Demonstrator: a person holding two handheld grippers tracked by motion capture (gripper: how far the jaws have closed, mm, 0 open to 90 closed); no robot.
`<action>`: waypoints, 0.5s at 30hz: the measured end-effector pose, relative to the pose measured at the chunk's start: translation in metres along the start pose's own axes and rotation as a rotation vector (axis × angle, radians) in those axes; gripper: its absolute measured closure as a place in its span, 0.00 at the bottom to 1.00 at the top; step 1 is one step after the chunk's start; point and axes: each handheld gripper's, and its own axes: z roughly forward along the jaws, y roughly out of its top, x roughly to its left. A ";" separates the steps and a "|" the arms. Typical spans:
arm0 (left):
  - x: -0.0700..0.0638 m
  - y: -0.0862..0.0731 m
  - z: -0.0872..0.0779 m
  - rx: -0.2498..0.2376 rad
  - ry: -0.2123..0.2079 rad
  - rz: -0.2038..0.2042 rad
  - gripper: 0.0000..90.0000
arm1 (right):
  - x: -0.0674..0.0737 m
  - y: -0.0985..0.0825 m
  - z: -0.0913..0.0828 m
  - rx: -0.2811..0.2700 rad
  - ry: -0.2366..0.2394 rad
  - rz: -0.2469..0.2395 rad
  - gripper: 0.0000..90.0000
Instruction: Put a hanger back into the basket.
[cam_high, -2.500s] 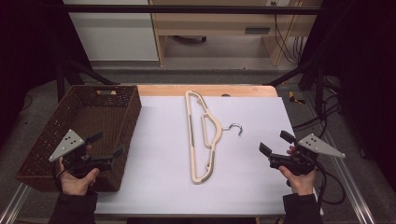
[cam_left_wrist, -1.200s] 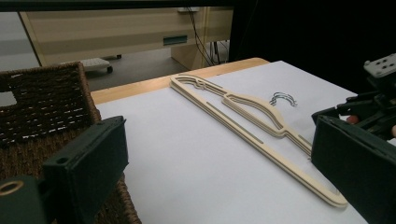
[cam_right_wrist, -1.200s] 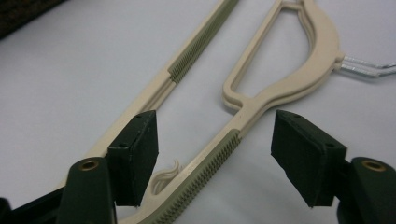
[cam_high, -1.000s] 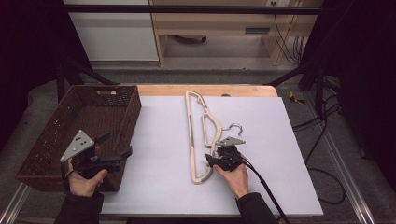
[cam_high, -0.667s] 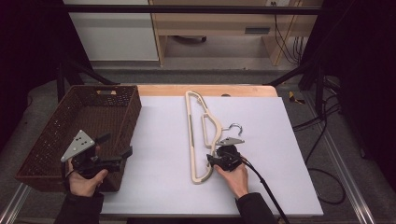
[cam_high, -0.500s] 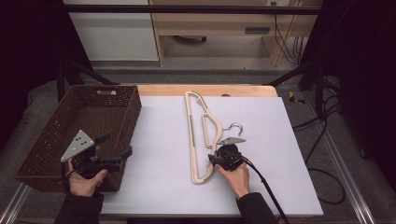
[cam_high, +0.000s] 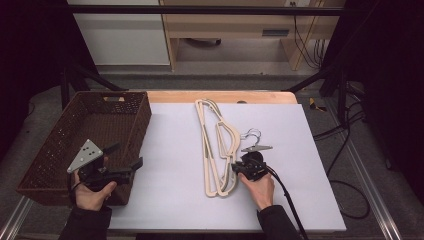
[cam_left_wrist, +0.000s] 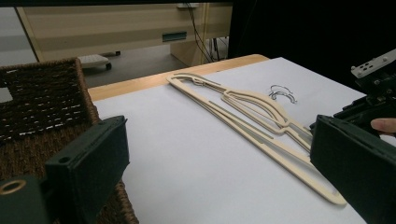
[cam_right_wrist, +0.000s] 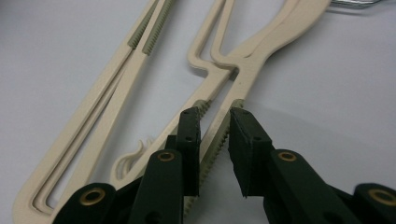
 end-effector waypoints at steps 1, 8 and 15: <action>0.000 0.000 0.000 -0.004 0.000 -0.004 0.05 | 0.000 0.000 0.000 0.000 0.000 0.000 0.83; 0.000 0.000 0.000 -0.003 0.000 -0.005 0.05 | -0.004 0.000 -0.004 -0.004 -0.061 -0.014 0.75; -0.001 0.000 0.001 0.005 0.001 0.002 0.05 | -0.001 -0.002 0.004 0.024 -0.061 -0.017 0.77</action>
